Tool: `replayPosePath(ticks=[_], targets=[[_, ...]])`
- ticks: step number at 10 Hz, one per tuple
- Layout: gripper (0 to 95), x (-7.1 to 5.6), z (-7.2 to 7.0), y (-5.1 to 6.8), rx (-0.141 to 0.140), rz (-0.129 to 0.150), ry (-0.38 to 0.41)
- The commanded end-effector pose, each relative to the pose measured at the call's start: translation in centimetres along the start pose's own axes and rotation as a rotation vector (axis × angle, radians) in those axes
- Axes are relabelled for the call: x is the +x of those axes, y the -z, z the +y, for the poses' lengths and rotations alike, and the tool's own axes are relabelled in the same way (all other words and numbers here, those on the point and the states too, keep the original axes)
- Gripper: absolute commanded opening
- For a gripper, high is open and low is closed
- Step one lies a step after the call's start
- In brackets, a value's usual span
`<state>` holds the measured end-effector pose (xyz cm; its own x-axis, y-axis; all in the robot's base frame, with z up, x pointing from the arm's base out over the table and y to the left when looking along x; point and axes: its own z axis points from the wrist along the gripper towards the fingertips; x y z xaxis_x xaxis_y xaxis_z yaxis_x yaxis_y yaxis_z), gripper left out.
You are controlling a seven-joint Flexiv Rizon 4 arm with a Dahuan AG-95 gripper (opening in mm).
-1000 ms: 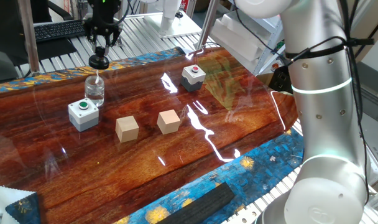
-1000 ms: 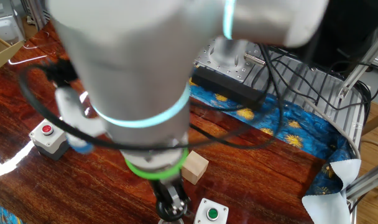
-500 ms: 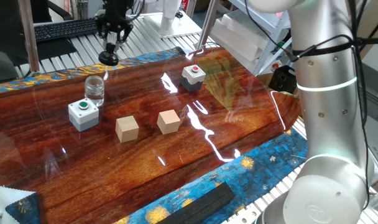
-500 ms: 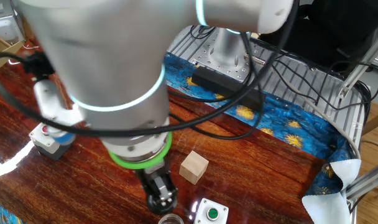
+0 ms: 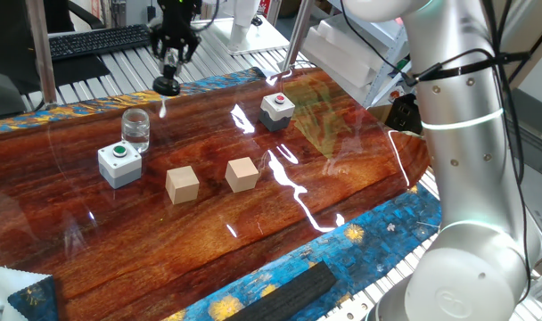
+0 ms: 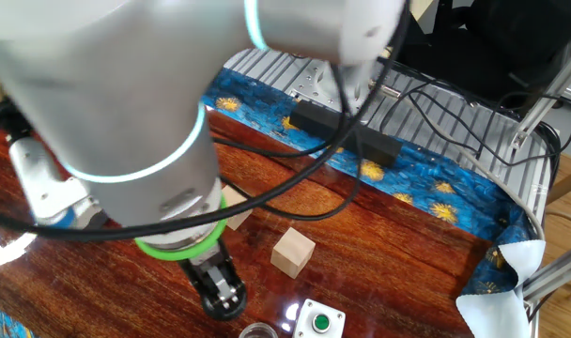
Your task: Unscrew the lid from the jar
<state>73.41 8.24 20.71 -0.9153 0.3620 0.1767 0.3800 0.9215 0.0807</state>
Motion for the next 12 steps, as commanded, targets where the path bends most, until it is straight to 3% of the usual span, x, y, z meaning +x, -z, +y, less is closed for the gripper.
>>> replayPosePath(ticks=[1,2,3,5,7,12], targets=[[0.0,-0.2,-1.3,-1.4,0.022,-0.043,0.046],[0.0,-0.1,-1.8,-2.0,0.058,-0.065,0.078],[0.0,-0.1,-2.1,-2.4,0.070,-0.076,0.096],[0.0,0.0,-3.8,-3.8,0.065,-0.109,0.139],[0.0,-0.1,-5.1,-4.6,0.061,-0.122,0.168],[0.0,0.2,-7.2,-6.3,0.069,-0.189,0.217]])
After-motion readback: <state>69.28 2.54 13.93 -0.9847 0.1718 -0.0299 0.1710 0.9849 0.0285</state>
